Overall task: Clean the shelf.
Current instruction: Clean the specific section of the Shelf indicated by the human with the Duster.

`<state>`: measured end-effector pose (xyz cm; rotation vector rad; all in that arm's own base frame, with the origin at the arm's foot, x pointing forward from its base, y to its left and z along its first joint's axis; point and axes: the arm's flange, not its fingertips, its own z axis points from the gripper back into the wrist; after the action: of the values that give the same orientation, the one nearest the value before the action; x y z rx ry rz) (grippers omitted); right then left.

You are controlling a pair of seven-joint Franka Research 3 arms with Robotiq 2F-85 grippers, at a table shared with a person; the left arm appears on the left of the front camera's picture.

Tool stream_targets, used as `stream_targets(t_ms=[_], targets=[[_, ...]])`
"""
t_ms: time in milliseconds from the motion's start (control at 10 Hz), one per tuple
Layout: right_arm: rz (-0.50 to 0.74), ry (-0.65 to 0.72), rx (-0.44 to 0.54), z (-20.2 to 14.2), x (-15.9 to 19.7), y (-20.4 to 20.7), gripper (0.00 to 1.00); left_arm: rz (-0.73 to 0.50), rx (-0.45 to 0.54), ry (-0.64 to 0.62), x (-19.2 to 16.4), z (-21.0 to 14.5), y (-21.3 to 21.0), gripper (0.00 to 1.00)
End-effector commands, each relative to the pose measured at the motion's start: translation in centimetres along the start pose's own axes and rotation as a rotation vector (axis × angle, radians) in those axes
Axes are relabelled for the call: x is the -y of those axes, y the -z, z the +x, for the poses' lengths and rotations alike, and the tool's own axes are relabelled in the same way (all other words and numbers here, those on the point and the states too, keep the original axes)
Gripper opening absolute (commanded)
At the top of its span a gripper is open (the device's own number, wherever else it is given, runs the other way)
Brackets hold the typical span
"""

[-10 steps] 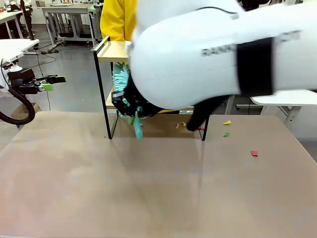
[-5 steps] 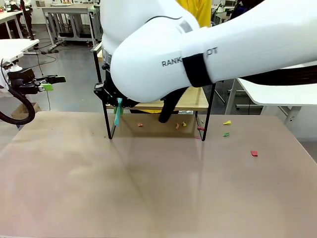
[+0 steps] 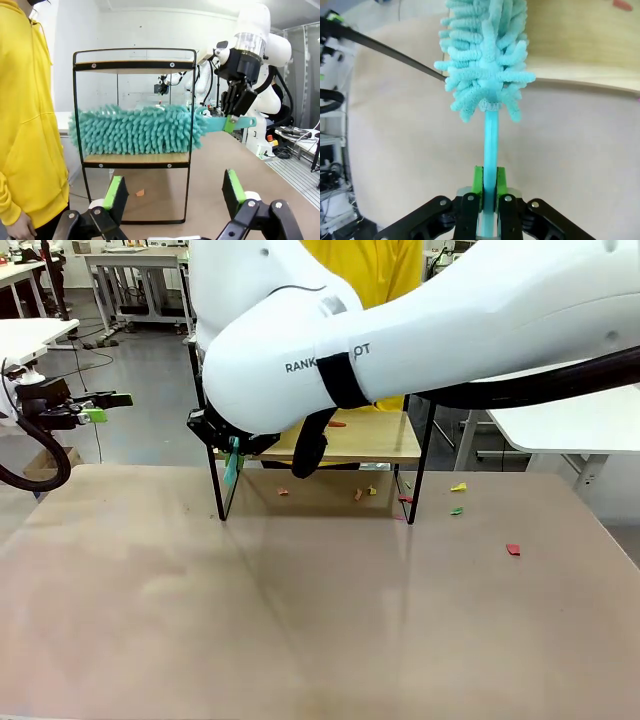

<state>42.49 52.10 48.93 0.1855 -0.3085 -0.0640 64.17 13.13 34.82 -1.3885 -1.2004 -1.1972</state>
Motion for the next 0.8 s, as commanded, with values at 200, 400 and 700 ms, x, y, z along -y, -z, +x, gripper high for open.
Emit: stream_targets(t_ms=[200, 400, 700], targets=[[-0.004, 0.014, -0.022, 0.2, 0.1, 0.7, 0.13, -0.006, -0.006, 0.014, 0.3, 0.1, 0.1, 1.0], [-0.004, 0.014, -0.022, 0.2, 0.1, 0.7, 0.13, -0.006, -0.006, 0.014, 0.3, 0.1, 0.1, 1.0], [-0.029, 0.04, -0.067, 0.9, 1.9, 0.7, 0.13, -0.006, -0.006, 0.014, 0.3, 0.1, 0.1, 1.0]])
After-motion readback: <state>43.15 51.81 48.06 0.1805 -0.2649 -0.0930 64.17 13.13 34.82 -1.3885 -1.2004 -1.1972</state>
